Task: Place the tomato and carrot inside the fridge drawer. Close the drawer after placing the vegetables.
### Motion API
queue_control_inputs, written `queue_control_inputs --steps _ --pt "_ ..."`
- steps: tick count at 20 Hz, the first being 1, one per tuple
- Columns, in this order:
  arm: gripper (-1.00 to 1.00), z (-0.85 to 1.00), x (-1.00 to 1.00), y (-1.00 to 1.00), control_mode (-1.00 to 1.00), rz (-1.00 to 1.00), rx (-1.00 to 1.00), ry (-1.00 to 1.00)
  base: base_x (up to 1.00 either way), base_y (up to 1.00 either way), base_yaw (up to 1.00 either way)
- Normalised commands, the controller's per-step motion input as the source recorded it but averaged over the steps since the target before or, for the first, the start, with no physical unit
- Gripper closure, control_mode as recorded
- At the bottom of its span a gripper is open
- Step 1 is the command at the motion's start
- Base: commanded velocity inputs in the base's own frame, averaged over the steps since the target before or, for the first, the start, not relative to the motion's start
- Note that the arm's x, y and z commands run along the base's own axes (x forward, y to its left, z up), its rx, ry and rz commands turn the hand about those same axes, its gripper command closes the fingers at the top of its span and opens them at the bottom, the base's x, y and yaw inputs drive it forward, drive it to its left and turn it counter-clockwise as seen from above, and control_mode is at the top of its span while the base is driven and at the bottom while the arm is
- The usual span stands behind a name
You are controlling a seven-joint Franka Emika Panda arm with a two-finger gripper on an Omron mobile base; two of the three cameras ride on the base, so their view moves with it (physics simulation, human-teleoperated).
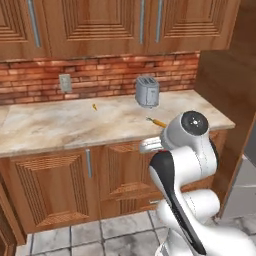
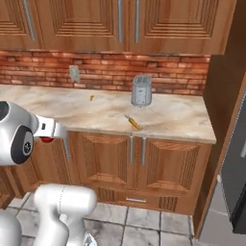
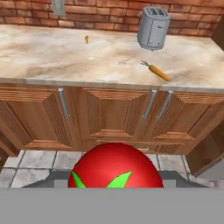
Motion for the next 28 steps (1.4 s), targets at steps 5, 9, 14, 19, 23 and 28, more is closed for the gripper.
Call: queue_control_inputs --steps 5,9,14,19,23,28 --pt "1.0 0.0 0.0 0.0 1.0 0.0 0.0 0.0 -0.96 -0.34 -0.05" --pt "1.0 0.0 0.0 0.0 1.0 0.0 0.0 0.0 -0.91 -0.54 -0.13" --pt "1.0 0.0 0.0 0.0 1.0 0.0 0.0 0.0 -0.35 -0.95 -0.19" --pt "1.0 0.0 0.0 0.0 1.0 0.0 0.0 0.0 0.02 -1.0 -0.18" --pt "1.0 0.0 0.0 0.0 1.0 0.0 0.0 0.0 0.14 -1.0 -0.24" --pt "1.0 0.0 0.0 0.0 1.0 0.0 0.0 0.0 0.14 -1.0 -0.23"
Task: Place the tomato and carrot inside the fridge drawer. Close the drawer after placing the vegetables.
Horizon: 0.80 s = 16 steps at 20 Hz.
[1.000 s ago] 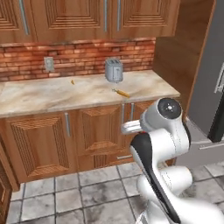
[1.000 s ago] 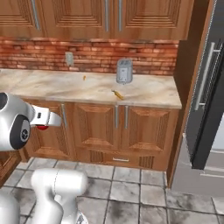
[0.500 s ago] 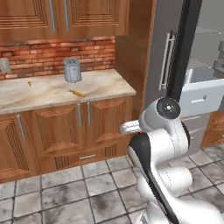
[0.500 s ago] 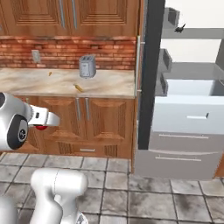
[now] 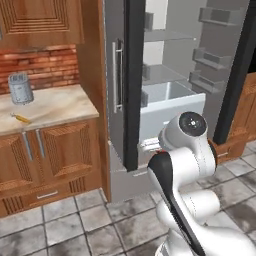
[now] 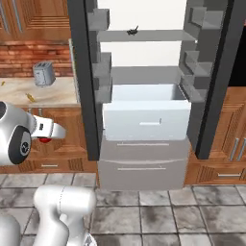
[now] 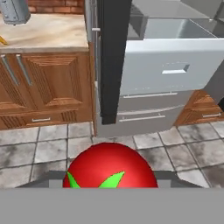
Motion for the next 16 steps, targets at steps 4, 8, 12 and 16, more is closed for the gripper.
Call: queue_control_inputs --steps 4,8,12,16 --pt "1.0 0.0 0.0 0.0 1.0 0.0 0.0 0.0 0.28 -0.99 -0.17" --pt "1.0 0.0 0.0 0.0 1.0 0.0 0.0 0.0 0.57 -0.73 -0.02" --pt "1.0 0.0 0.0 0.0 1.0 0.0 0.0 0.0 0.84 -0.4 0.02" --pt "1.0 0.0 0.0 0.0 1.0 0.0 0.0 0.0 0.95 -0.07 0.07"
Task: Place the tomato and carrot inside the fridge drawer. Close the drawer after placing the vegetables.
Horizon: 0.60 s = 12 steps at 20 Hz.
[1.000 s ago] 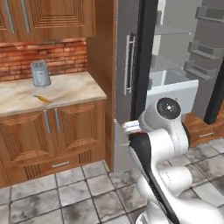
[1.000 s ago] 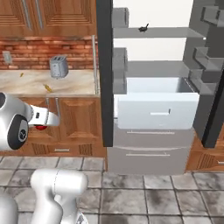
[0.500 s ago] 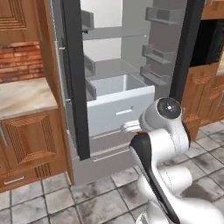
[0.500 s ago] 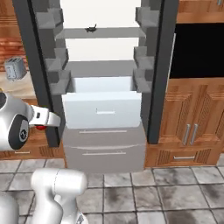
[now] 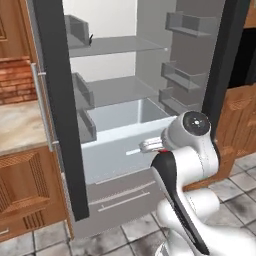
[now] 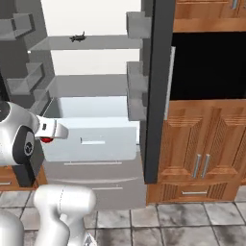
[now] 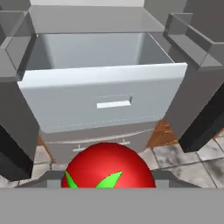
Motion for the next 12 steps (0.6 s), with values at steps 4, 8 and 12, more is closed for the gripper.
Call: queue_control_inputs --steps 4,8,12 --pt "1.0 0.0 0.0 0.0 1.0 0.0 0.0 0.0 0.72 -0.09 0.08" --pt "1.0 0.0 0.0 0.0 1.0 0.0 0.0 0.0 0.62 -0.29 0.12" --pt "1.0 0.0 0.0 0.0 1.0 0.0 0.0 0.0 0.61 -0.29 0.12"
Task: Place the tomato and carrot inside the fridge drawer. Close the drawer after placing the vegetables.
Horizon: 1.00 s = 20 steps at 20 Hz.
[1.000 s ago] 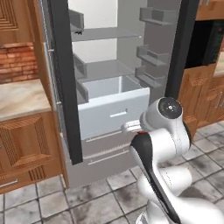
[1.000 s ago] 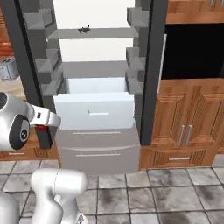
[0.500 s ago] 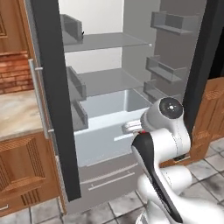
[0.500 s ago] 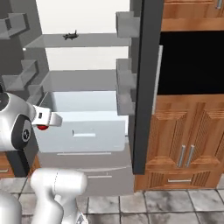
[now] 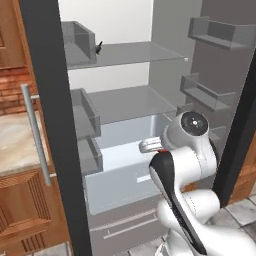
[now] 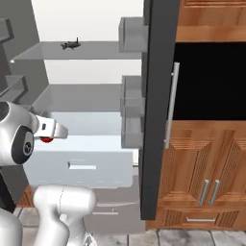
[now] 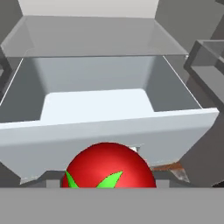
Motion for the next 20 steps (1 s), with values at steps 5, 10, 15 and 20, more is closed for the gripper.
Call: queue_control_inputs --steps 5,10,15,20 --pt "1.0 0.0 0.0 0.0 1.0 0.0 0.0 0.0 0.35 -0.2 0.11" --pt "1.0 0.0 0.0 0.0 1.0 0.0 0.0 0.0 0.25 -0.22 0.07" --pt "1.0 0.0 0.0 0.0 1.0 0.0 0.0 0.0 0.47 -0.21 0.05" --pt "1.0 0.0 0.0 0.0 1.0 0.0 0.0 0.0 0.35 -0.3 0.06"
